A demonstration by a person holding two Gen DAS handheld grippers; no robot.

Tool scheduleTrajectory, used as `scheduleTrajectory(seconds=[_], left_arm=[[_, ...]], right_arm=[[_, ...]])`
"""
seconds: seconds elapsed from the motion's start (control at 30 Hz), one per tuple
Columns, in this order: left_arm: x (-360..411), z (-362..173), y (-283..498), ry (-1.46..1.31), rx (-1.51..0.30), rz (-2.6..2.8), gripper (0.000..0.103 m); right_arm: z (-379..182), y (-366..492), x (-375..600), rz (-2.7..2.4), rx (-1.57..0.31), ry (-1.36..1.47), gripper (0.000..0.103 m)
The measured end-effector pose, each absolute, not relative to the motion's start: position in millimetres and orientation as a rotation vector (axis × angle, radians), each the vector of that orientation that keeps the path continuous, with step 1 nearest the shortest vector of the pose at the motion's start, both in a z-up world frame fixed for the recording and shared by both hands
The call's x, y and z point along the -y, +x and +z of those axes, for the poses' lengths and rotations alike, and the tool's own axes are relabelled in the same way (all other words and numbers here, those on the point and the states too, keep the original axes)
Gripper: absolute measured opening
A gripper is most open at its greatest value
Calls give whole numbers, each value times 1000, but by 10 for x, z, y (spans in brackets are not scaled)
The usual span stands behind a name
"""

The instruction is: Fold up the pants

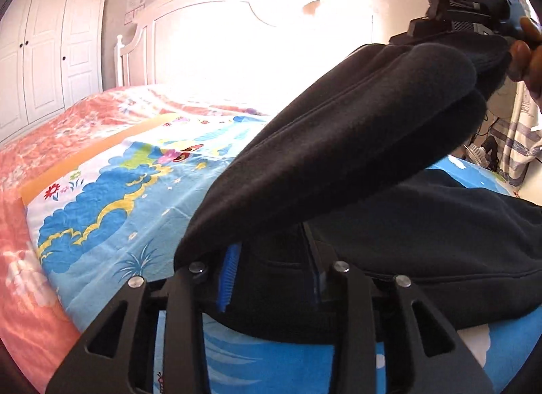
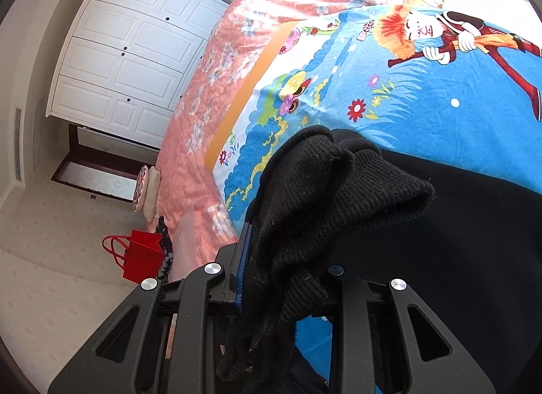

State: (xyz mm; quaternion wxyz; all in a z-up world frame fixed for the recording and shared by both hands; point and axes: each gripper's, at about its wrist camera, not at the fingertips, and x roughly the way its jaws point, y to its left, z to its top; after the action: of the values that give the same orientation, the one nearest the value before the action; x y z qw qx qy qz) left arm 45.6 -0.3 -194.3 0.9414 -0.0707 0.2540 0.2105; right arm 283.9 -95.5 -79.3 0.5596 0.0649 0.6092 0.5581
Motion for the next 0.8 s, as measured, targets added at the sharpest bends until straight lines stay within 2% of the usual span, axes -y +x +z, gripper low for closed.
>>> scheduleTrajectory(seconds=[0.07, 0.13, 0.27, 0.4, 0.53, 0.67, 0.8], left_arm=[[3, -2027, 501, -125, -552, 432, 35], [9, -2044, 524, -107, -568, 439, 30], [145, -1940, 527, -32, -538, 435, 32], [156, -2083, 609, -17, -623, 412, 32], [271, -2097, 579, 29, -624, 374, 40], [336, -2212, 561, 75, -673, 349, 40], [330, -2224, 433, 82, -683, 315, 45]], right_arm=[[-786, 2876, 1079, 1310, -1429, 180, 26], [-835, 2886, 1186, 1297, -1430, 185, 26], [-1034, 2936, 1472, 1259, -1441, 236, 26], [-1282, 2924, 1730, 1219, -1463, 267, 26], [-1525, 2900, 1966, 1192, -1464, 285, 26], [-1868, 2837, 2121, 1140, -1492, 258, 26], [-2167, 2757, 2251, 1113, -1500, 276, 26]])
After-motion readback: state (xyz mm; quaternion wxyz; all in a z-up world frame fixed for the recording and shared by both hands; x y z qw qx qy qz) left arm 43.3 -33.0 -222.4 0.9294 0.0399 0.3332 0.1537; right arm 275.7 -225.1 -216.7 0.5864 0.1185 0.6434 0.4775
